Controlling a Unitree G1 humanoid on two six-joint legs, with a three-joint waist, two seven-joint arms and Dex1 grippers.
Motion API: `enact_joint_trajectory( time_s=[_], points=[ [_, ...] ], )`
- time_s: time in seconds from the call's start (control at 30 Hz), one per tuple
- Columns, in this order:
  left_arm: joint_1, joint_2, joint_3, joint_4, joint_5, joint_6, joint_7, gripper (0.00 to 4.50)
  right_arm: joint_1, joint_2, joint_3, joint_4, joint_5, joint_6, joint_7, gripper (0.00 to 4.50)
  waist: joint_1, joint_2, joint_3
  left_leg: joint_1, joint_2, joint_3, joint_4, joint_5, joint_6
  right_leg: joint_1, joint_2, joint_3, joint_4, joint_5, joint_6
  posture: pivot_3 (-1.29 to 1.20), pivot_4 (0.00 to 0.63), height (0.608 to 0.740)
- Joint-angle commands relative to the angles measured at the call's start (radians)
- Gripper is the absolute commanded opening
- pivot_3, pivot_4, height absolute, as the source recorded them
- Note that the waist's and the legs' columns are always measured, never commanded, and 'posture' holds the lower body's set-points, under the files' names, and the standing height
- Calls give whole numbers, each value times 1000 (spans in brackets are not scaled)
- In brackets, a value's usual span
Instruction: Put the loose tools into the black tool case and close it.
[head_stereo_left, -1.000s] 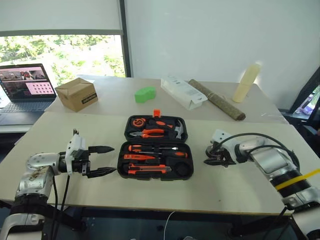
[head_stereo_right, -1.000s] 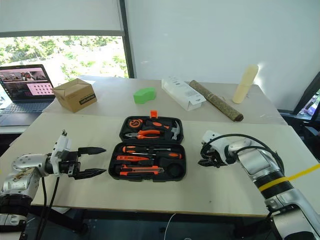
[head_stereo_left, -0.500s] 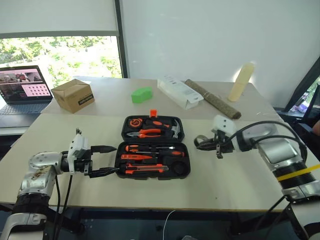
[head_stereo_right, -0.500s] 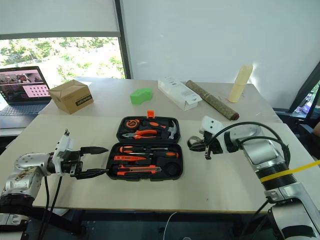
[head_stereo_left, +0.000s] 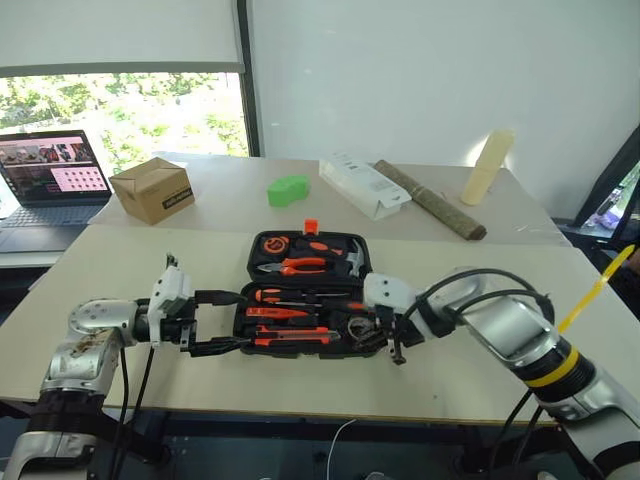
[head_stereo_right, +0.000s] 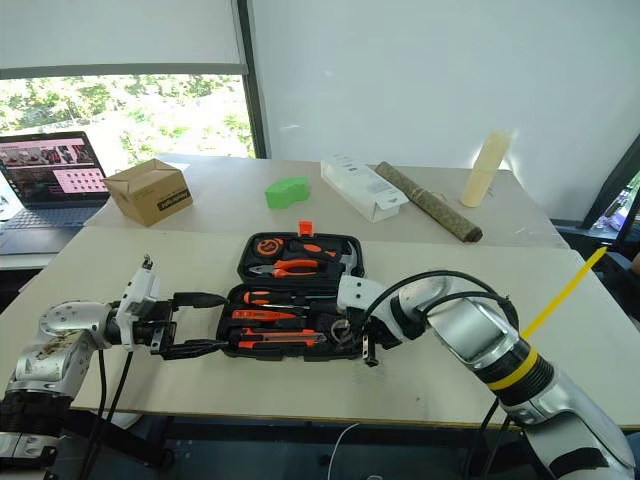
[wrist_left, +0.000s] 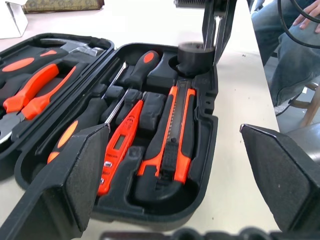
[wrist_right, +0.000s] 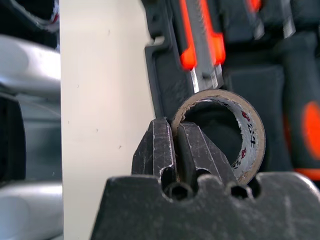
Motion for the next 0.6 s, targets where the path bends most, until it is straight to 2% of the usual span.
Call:
enact_joint_trajectory(
  time_s=[0.03, 0.2, 0.27, 0.3, 0.4, 0.47, 0.5, 0.6],
  points=[
    [6, 16, 20, -27, -20, 3, 6, 4500, -13, 2, 21, 32, -47, -17, -12, 60, 1, 0, 0, 0, 0, 0, 0, 0, 0, 0, 0, 0, 0, 0, 0, 0, 150, 740],
    [2, 18, 14, -38, -15, 11, 16, 4500, -31, 12, 45, 77, -82, -23, -6, 60, 1, 0, 0, 0, 0, 0, 1, 0, 0, 1, 0, 0, 0, 0, 0, 0, 150, 740],
    [-2, 19, 12, -49, -16, 21, 24, 4500, -40, 3, 53, 80, -69, -14, 32, 789, 2, 0, 0, 0, 0, 0, 3, 0, 0, 1, 0, 0, -1, 0, 0, 0, 150, 740],
    [-2, 21, 12, -53, -15, 26, 28, 4500, -44, 8, 40, 82, -60, -8, 35, 1012, 3, 0, 0, 0, 0, 0, 3, 0, 0, 1, 0, 0, 0, 0, 0, 0, 150, 740],
    [5, 29, 21, -69, -22, 56, 46, 4500, -65, 25, -41, 70, 10, 20, 60, 2146, 6, 0, 0, 0, 0, 0, 4, 0, 0, 1, 0, 0, 0, 0, 0, 0, 150, 740],
    [11, 37, 27, -75, -24, 70, 52, 4500, -67, 26, -101, 56, 74, 26, 97, 2689, 6, 0, 0, 0, 0, -1, 4, 0, 0, 1, 0, 0, 0, 0, 0, 0, 150, 740],
    [16, 42, 32, -77, -25, 76, 57, 4500, -61, 26, -145, 46, 114, 22, 112, 2913, 6, 0, 0, 0, 0, -1, 3, 0, 0, 0, 0, 0, 0, 0, 0, 0, 150, 740],
    [26, 51, 47, -79, -30, 88, 74, 4500, -30, -7, -231, 28, 191, -8, 154, 2913, 6, 0, 0, -1, 0, -1, 3, 0, 0, 0, 0, 0, 1, 0, 0, 0, 150, 740]
  ],
)
